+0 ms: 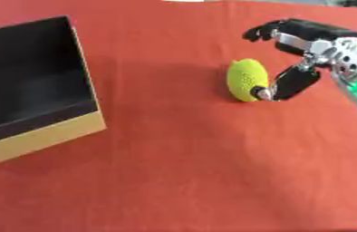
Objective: Pick up objects on the table and place them in the box.
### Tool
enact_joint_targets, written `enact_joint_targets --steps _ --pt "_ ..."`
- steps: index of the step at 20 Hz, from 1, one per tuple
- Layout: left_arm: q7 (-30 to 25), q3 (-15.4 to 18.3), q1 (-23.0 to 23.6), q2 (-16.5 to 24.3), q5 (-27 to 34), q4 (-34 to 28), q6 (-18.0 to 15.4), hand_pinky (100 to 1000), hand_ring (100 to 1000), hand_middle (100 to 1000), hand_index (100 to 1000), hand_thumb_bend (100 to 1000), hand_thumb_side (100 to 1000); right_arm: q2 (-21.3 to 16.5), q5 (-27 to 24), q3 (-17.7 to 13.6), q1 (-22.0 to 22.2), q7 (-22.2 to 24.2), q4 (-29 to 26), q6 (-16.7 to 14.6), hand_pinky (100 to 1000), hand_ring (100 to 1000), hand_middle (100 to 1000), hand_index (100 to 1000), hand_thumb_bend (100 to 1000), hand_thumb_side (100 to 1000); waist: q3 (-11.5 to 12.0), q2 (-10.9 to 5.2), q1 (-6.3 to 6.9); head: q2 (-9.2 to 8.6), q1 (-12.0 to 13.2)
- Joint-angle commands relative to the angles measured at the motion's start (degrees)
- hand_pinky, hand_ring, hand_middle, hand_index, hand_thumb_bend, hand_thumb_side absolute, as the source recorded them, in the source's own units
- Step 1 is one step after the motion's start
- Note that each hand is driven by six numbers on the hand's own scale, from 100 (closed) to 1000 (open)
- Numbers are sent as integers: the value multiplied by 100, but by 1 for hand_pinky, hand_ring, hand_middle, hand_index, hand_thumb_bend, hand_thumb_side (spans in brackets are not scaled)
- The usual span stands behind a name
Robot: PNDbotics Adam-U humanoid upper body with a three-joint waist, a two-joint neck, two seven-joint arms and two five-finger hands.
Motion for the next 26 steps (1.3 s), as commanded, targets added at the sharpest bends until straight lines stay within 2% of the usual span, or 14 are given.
enact_joint_targets --steps 1,20,26 --pt "-27 48 -37 127 25 -83 -9 730 696 713 778 100 603 -103 9 -18 -86 -57 100 -13 931 962 905 975 394 100 1 -94 34 0 -11" --pt "-138 45 -58 66 66 -83 -40 731 699 716 777 100 605 320 494 284 -615 104 1640 -134 946 968 933 992 434 100 148 -54 62 -58 -28" --pt "-147 58 -50 52 71 -83 -38 731 699 716 776 100 607 386 485 302 -617 168 1876 -217 928 938 861 950 399 100 147 -46 67 -56 -16"
